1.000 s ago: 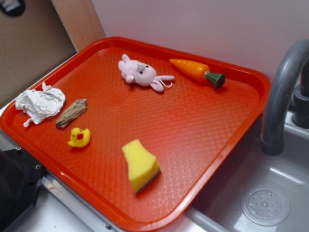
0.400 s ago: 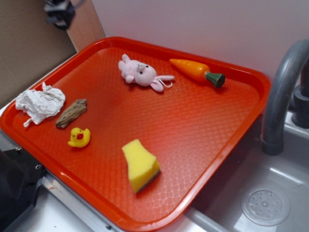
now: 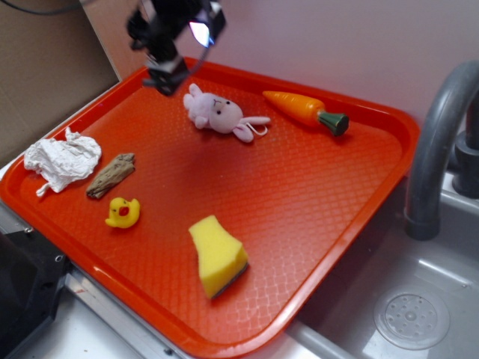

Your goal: Grab the pink bunny.

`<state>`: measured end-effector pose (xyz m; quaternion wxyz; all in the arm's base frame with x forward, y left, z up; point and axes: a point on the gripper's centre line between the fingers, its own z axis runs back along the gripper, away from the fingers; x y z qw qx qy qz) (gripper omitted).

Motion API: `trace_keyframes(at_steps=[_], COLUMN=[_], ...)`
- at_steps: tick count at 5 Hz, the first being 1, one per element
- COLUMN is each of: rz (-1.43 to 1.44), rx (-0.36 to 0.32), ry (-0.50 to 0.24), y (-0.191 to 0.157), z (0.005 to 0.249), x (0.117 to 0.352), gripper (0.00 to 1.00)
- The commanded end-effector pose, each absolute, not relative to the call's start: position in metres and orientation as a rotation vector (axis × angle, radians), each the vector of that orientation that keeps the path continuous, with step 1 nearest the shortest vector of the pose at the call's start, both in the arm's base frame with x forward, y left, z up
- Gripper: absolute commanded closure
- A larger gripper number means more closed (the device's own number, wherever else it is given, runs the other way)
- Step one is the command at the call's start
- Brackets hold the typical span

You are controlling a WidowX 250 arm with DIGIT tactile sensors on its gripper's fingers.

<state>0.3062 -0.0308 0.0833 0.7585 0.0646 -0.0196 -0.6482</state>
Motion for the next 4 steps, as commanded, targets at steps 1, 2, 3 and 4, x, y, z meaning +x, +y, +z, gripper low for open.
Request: trace_keyframes(at_steps=[1, 2, 3, 4], rz=[-1.423, -1.370, -1.304, -1.248], rx=[0.137, 0.150, 0.051, 0.064], ry=[0.060, 0.094, 0.016, -0.019], y=[-0.046, -0.035, -0.026, -0.024], z=[0.049, 0.037, 0.033, 0.036], x=[0.308, 0.302, 0.297, 0.295], gripper=[0.00, 0.00, 1.00, 1.00])
